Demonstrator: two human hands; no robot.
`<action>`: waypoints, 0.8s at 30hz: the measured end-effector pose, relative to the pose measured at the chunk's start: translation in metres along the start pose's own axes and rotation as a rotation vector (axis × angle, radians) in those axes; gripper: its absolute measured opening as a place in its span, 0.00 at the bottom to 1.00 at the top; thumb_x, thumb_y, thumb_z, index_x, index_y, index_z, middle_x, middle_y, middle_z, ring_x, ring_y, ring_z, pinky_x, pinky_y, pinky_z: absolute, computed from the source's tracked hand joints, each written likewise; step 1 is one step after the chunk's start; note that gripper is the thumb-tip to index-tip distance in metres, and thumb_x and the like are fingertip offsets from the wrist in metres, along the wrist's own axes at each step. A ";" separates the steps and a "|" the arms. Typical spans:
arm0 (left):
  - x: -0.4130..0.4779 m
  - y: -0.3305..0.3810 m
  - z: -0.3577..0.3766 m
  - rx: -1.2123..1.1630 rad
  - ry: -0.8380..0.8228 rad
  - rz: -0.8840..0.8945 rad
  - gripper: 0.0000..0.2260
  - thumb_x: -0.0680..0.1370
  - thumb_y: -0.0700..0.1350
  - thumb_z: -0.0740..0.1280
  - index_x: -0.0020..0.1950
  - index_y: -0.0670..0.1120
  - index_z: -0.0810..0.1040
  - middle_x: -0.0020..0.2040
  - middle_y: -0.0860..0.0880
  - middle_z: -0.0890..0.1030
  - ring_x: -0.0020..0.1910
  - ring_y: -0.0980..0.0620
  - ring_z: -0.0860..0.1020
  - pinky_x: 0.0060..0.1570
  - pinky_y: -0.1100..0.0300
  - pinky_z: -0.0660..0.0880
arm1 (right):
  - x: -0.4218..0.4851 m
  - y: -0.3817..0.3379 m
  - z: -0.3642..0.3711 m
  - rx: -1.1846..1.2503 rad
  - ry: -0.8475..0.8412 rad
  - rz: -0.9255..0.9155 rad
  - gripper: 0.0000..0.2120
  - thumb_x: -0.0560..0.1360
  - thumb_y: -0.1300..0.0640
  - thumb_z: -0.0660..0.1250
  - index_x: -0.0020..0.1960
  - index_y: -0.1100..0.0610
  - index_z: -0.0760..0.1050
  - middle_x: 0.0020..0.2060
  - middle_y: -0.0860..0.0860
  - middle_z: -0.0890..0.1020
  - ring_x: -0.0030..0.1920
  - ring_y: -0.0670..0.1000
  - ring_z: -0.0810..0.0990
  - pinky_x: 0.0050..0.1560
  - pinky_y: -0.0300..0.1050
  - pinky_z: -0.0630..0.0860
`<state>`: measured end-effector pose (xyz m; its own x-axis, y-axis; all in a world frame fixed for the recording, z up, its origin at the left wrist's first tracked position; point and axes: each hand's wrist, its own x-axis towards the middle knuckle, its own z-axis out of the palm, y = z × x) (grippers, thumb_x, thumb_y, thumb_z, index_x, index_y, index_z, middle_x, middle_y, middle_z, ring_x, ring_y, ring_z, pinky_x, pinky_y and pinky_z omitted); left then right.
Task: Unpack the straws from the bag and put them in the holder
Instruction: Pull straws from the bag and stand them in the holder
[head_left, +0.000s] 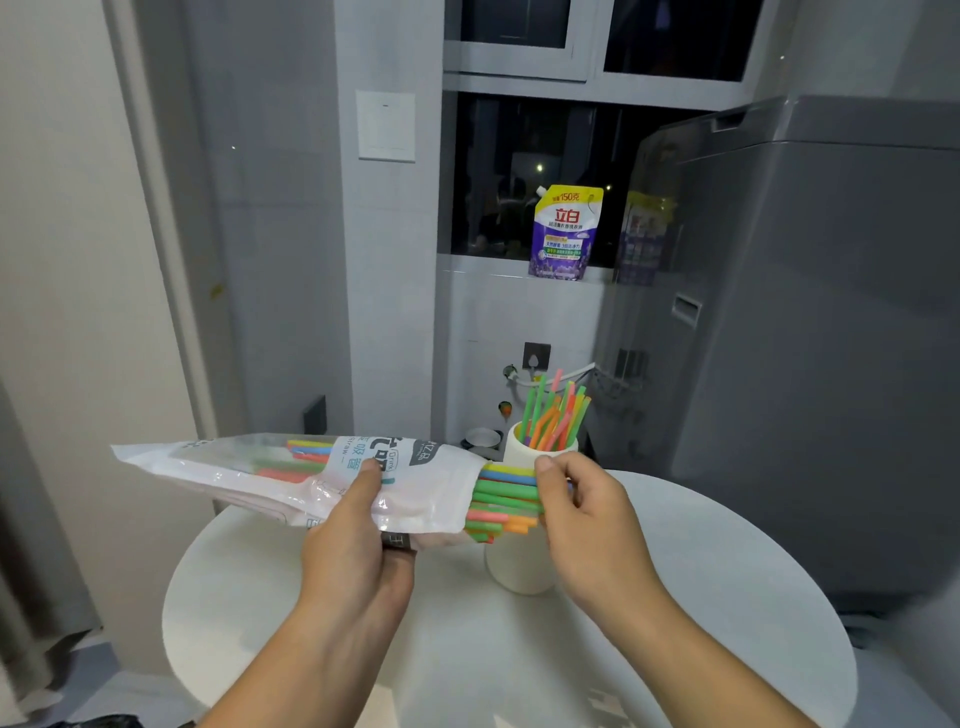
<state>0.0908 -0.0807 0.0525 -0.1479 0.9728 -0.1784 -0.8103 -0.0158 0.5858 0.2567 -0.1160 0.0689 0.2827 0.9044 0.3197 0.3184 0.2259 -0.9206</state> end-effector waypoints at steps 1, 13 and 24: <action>0.000 -0.001 0.000 0.000 -0.002 0.000 0.17 0.82 0.42 0.69 0.71 0.46 0.77 0.63 0.46 0.86 0.62 0.44 0.84 0.67 0.33 0.74 | 0.000 0.001 0.000 0.025 0.001 0.005 0.17 0.82 0.47 0.61 0.39 0.56 0.74 0.29 0.48 0.74 0.31 0.48 0.71 0.36 0.45 0.68; 0.004 0.001 -0.002 0.001 0.008 -0.009 0.18 0.82 0.43 0.69 0.73 0.46 0.76 0.64 0.44 0.85 0.63 0.41 0.83 0.69 0.32 0.72 | 0.002 -0.008 -0.004 0.226 0.090 0.141 0.19 0.80 0.49 0.67 0.31 0.49 0.75 0.21 0.41 0.68 0.24 0.45 0.64 0.31 0.43 0.60; -0.002 -0.004 0.003 -0.011 -0.001 -0.023 0.17 0.82 0.41 0.68 0.72 0.46 0.77 0.64 0.44 0.85 0.63 0.42 0.83 0.68 0.34 0.73 | -0.001 -0.015 -0.003 0.242 0.103 0.086 0.17 0.75 0.43 0.70 0.34 0.53 0.77 0.22 0.43 0.72 0.24 0.44 0.67 0.32 0.42 0.63</action>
<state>0.0963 -0.0823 0.0527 -0.1288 0.9731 -0.1910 -0.8194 0.0040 0.5732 0.2548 -0.1212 0.0831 0.3942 0.8851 0.2475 0.0668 0.2410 -0.9682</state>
